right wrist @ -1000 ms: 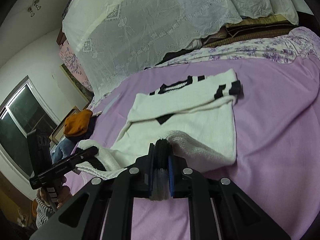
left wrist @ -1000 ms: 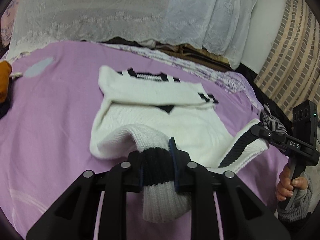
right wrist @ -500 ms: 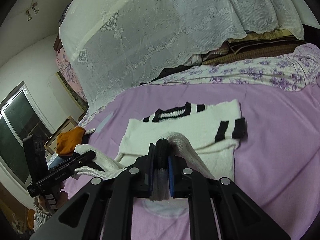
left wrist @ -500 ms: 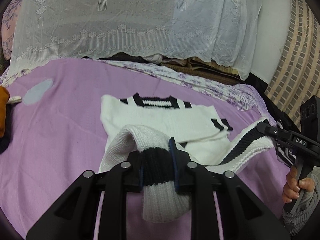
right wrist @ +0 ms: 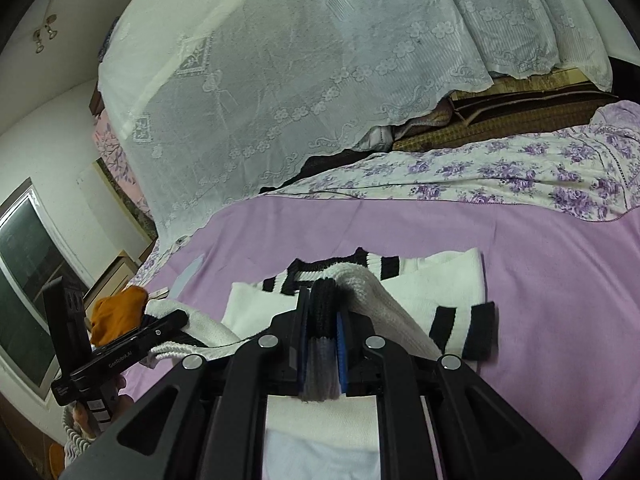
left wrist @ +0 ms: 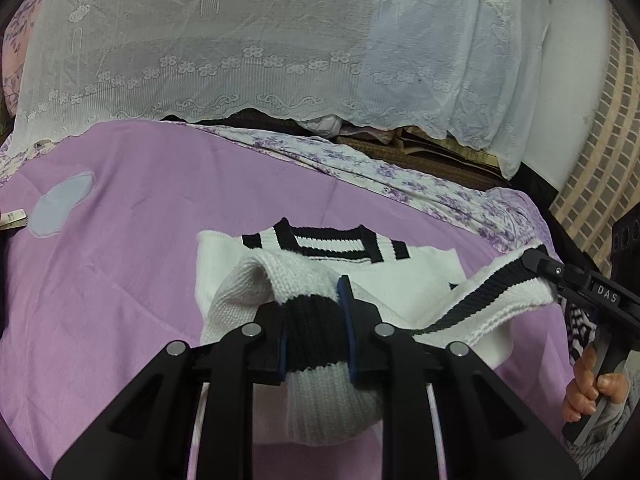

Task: Fold small clothes
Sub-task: 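Lift the hem with both tools and fold it over toward the collar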

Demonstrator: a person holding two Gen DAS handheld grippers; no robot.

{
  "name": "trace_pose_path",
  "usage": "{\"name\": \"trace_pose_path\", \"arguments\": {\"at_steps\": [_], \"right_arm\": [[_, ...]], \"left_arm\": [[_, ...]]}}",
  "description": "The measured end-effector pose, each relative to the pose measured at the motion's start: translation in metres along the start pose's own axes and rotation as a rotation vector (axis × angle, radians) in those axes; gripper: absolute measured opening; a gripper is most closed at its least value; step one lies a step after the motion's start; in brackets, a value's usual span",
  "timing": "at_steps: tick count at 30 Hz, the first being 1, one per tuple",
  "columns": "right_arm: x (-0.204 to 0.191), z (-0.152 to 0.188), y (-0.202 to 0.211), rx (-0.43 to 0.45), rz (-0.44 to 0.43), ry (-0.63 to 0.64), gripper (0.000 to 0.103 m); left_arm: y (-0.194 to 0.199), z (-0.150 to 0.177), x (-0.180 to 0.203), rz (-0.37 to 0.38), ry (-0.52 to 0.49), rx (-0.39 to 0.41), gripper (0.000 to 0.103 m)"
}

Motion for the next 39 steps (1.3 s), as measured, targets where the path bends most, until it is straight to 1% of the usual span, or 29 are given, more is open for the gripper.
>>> {"name": "trace_pose_path", "arguments": {"at_steps": [11,17,23,26,28,30,32,33,34,35,36,37,38,39], "right_arm": [[0.033,-0.014,-0.051,-0.038,0.044,-0.062,0.012],[0.053,-0.013,-0.077,-0.072,0.060,-0.107,0.012],[0.066,-0.010,-0.098,-0.096,0.079,-0.124,0.012],[0.071,-0.008,-0.110,-0.114,0.093,-0.123,0.012],[0.074,-0.005,-0.117,-0.130,0.100,-0.124,0.013],[0.081,0.001,-0.124,-0.152,0.108,-0.138,0.015],[0.089,0.004,-0.126,-0.164,0.085,-0.172,0.018],[0.091,0.004,-0.124,-0.160,0.067,-0.193,0.020],[0.092,0.003,-0.120,-0.152,0.051,-0.204,0.024],[0.091,0.001,-0.115,-0.134,0.038,-0.205,0.026],[0.089,-0.001,-0.112,-0.122,0.032,-0.202,0.030],[0.086,-0.003,-0.109,-0.111,0.023,-0.197,0.038],[0.084,-0.006,-0.105,-0.089,0.030,-0.185,0.045],[0.083,-0.009,-0.101,-0.067,0.050,-0.169,0.055]], "left_arm": [[-0.055,-0.013,-0.007,-0.025,0.013,-0.049,0.020],[-0.087,-0.014,-0.015,-0.029,0.042,-0.081,0.020],[-0.108,-0.010,-0.022,-0.034,0.054,-0.096,0.020],[-0.117,-0.006,-0.028,-0.040,0.069,-0.114,0.023],[-0.124,-0.001,-0.033,-0.034,0.094,-0.139,0.026],[-0.127,0.002,-0.036,-0.003,0.125,-0.162,0.028],[-0.120,-0.001,-0.037,0.046,0.151,-0.156,0.033],[-0.114,-0.004,-0.038,0.073,0.165,-0.149,0.040],[-0.109,-0.006,-0.039,0.090,0.176,-0.142,0.053],[-0.099,-0.012,-0.043,0.084,0.194,-0.104,0.065],[-0.088,-0.019,-0.049,0.043,0.204,-0.049,0.087],[-0.078,-0.025,-0.053,0.009,0.209,0.008,0.095],[-0.064,-0.032,-0.059,-0.010,0.210,0.071,0.095],[-0.059,-0.035,-0.061,-0.008,0.211,0.079,0.095]]}}
Point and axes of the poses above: each gripper's, at about its wrist camera, not at the fingertips, and y roughly against the way its jaws point, x to its right, z to its underside, the point moved 7 cm from there along -y, roughly the way its jaws point
